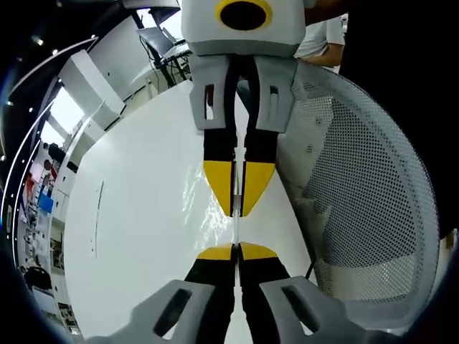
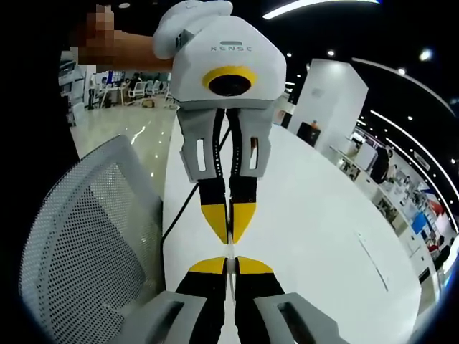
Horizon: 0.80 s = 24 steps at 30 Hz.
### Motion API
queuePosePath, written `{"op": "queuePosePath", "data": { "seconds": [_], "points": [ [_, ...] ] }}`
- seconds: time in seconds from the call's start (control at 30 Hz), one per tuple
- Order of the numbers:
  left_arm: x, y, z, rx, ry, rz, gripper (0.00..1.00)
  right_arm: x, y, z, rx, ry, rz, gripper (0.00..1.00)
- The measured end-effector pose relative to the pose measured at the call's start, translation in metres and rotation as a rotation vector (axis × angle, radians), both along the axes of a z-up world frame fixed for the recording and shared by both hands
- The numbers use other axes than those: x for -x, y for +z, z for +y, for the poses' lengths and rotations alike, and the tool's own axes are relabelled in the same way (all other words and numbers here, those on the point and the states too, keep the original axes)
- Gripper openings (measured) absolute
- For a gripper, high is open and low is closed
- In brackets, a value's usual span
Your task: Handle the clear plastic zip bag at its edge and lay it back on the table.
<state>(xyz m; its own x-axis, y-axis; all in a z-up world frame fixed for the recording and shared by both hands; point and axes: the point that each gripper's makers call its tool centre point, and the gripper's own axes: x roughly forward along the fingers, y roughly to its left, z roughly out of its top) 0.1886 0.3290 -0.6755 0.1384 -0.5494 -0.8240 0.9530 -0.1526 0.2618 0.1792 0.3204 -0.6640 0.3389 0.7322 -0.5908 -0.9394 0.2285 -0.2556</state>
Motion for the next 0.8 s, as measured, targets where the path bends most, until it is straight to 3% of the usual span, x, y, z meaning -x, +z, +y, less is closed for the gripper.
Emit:
{"op": "queuePosePath", "data": {
  "seconds": [0.8],
  "points": [
    [0.0035, -0.0010, 0.0044, 0.000, 0.021, 0.012, 0.00, 0.0019, 0.0008, 0.0022, -0.003, 0.010, -0.001, 0.00]
  ]
}}
